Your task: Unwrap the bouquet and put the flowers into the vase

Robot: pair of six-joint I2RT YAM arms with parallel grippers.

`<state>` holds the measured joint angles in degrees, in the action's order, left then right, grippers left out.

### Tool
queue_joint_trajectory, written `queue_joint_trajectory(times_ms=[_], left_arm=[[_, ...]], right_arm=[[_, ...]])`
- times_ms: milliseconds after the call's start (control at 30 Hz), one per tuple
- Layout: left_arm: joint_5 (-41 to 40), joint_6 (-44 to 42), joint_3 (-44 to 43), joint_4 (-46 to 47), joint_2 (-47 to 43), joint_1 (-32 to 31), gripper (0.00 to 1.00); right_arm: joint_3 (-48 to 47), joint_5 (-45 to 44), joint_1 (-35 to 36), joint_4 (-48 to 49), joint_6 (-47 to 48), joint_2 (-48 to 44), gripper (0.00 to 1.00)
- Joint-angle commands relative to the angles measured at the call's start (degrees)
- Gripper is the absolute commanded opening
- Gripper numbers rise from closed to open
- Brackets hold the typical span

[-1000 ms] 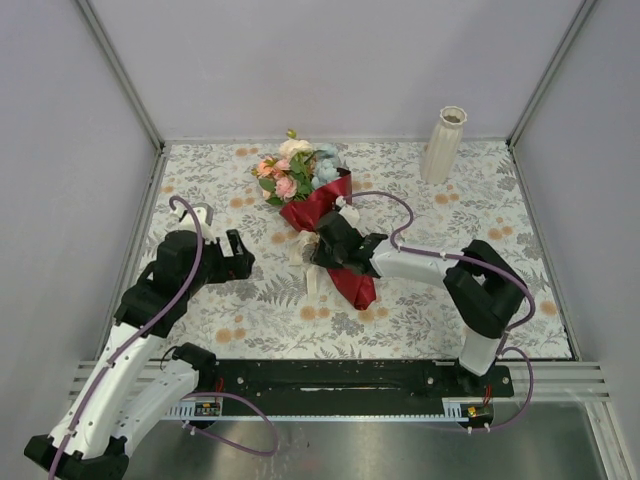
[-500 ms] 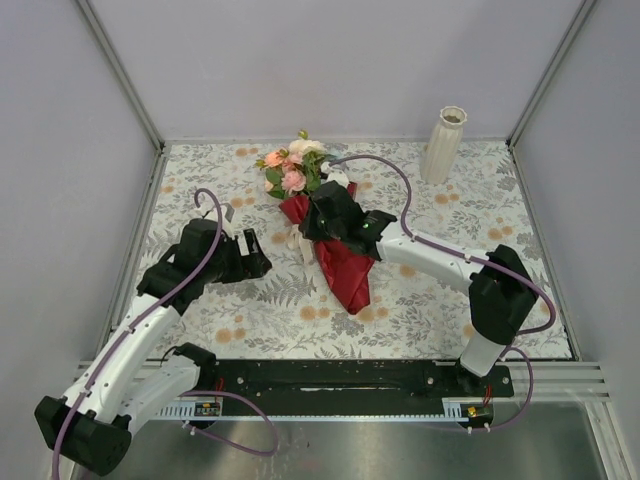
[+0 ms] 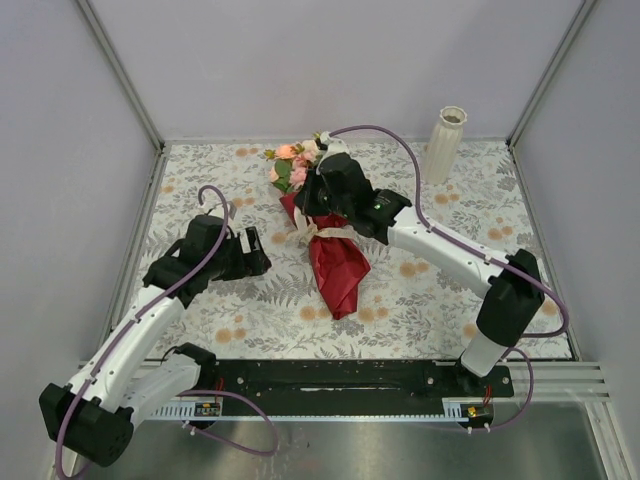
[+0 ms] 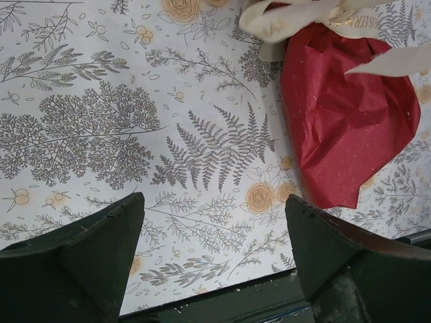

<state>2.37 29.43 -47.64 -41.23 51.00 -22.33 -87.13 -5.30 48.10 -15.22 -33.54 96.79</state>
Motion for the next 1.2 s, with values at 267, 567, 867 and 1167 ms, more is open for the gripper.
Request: queue_joint_trajectory(times_ms=[267,567,867,1167], left_arm=[[1.1,-5.0,-0.4,1.6,-1.2,0.3,0.91],[1.9,-4.4,0.4,1.8,-1.5,0.3,0.91],[4.2,-2.7,-1.8,1.5,1.0,0.4,0.9],[13.6,1.9,-4.3,13.4,13.1,0.4,0.86]], right_arm=[[-16.7,-1.7,-0.4,-2.5,4.9,-6.6,0.0],[-16.8,-9.4,-0.6,-0.7,9.0,-14.3,0.0],[-6.1,-15.8,-1.2,1.2,12.7,-21.5,0.0],[29.2,-8.3,-1.6,16.6,-0.6,-32.5,0.0]])
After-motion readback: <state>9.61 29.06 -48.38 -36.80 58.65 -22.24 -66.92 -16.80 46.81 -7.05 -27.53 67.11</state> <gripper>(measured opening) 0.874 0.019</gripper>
